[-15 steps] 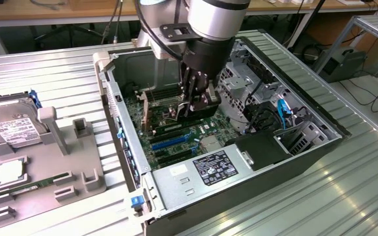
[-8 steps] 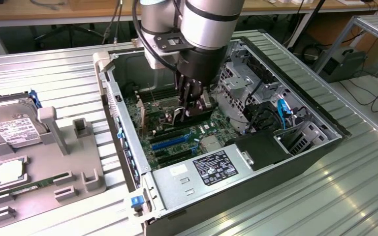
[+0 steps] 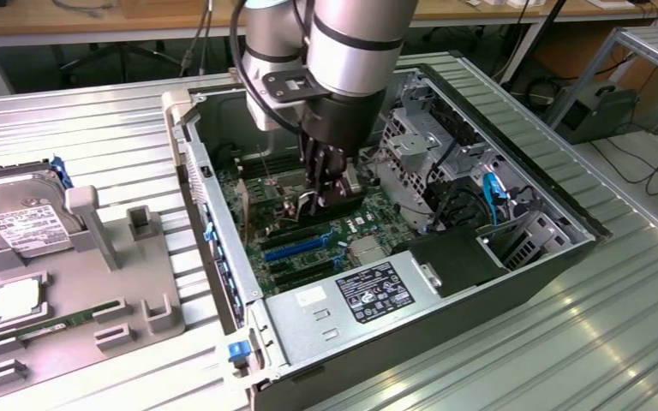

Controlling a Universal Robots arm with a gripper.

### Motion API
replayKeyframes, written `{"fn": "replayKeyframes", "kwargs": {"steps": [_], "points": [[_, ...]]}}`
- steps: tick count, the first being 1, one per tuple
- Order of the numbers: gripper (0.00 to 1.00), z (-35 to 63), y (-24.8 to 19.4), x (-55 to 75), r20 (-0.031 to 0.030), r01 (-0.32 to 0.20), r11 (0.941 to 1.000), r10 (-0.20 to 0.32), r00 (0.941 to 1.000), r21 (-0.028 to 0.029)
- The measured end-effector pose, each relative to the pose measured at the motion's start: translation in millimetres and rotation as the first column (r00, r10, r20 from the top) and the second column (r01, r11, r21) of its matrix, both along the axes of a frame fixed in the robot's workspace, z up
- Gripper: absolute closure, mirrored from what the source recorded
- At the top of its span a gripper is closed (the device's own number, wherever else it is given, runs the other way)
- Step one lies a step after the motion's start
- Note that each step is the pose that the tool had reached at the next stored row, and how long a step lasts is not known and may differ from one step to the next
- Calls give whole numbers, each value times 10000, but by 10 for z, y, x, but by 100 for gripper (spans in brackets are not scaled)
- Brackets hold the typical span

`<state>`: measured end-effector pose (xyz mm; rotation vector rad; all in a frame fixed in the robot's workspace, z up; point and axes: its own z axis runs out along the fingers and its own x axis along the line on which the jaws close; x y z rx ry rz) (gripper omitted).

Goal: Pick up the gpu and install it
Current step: 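Insert the gpu into the slot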

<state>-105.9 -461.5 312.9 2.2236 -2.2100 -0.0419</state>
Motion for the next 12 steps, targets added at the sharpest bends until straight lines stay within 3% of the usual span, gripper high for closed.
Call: {"fn": "replayKeyframes", "kwargs": {"steps": [12], "points": [[74, -229, 0, -34, 1, -56, 10000, 56, 10000, 1]]}}
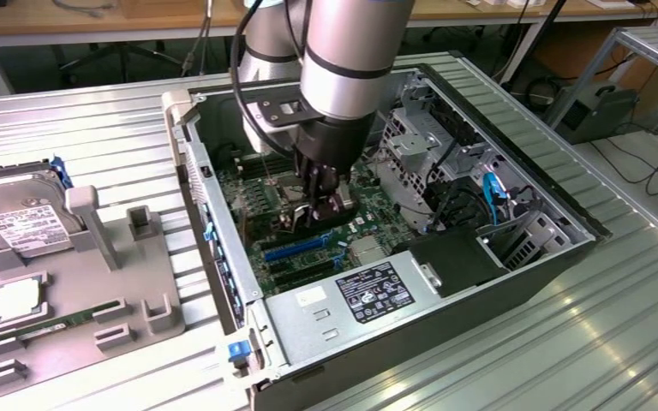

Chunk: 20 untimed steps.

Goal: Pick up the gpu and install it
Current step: 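Insert the gpu into the slot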

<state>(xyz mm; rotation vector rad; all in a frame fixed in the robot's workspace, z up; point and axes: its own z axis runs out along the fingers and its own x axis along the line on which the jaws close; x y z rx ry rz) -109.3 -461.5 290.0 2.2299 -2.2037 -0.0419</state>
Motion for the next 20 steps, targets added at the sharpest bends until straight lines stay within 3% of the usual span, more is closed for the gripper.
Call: {"fn": "replayKeyframes", "kwargs": {"steps": [7, 20], "points": [[74, -135, 16, -46, 1, 2, 10000, -2, 10000, 0], [74, -252, 18, -57, 1, 2, 10000, -2, 10000, -3]]}}
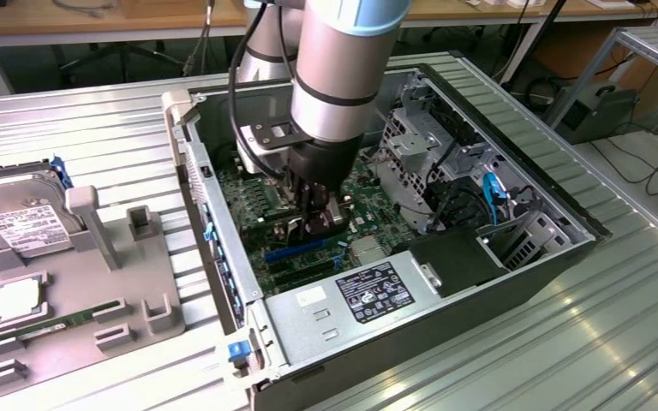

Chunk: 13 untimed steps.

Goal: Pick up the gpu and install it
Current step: 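Insert the gpu into the slot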

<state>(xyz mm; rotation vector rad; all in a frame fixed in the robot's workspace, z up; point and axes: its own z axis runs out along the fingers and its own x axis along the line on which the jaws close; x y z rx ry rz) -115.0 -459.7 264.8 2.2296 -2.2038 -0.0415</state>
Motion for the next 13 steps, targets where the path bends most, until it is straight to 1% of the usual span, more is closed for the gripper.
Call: {"fn": "replayKeyframes", "kwargs": {"steps": [5, 8, 11, 12, 13], "points": [[74, -66, -15, -2, 0, 0, 10000, 0, 10000, -2], [74, -78, -14, -31, 1, -1, 10000, 1, 10000, -1], [74, -77, -15, -38, -11, -2, 10000, 2, 10000, -1], [74, -77, -13, -39, -51, 0, 10000, 0, 10000, 0], [74, -76, -6, -38, -106, 0, 10000, 0, 9999, -2]]}}
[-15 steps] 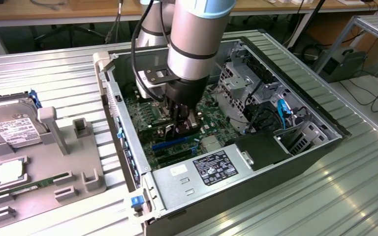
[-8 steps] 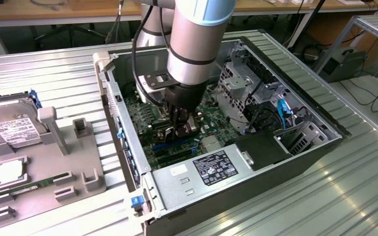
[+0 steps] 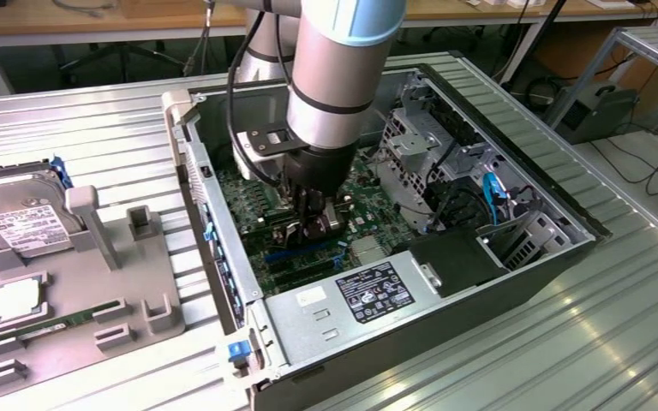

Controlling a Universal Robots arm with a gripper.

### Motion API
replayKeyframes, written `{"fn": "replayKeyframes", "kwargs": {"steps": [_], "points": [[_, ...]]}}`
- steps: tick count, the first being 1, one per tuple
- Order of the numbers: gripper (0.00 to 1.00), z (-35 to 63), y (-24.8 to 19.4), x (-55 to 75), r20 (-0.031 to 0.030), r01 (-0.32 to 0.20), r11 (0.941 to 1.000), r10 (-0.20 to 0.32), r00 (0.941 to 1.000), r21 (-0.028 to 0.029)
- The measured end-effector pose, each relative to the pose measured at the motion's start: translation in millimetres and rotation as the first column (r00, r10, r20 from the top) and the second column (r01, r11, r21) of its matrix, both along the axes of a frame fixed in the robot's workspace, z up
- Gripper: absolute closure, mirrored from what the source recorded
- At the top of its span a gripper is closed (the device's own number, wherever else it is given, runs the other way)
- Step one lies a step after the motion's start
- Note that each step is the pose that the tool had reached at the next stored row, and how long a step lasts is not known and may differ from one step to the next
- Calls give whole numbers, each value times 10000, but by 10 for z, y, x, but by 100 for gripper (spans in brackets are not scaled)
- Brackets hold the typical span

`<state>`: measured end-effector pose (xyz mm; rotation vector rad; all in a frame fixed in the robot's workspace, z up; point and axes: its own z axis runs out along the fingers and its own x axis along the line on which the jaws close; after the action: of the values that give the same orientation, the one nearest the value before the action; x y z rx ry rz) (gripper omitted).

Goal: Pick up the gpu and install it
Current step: 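Insert the gpu into the slot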

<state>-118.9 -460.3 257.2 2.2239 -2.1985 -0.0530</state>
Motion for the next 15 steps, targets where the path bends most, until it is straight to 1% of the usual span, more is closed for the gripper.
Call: {"fn": "replayKeyframes", "kwargs": {"steps": [2, 6, 7, 10, 11, 15], "points": [[74, 6, 17, 1, -68, -3, 10000, 3, 10000, 1], [74, 0, 21, 7, -109, 0, 10000, 0, 9999, -2], [74, -18, 16, 15, -133, -1, 10000, 1, 9999, 0], [74, -40, 15, 23, -137, 0, 10000, 1, 9999, 32], [74, -62, 15, 23, -138, 0, 10000, 1, 9999, 76], [74, -71, 15, 23, -138, -1, 9999, 3, 9999, 106]]}}
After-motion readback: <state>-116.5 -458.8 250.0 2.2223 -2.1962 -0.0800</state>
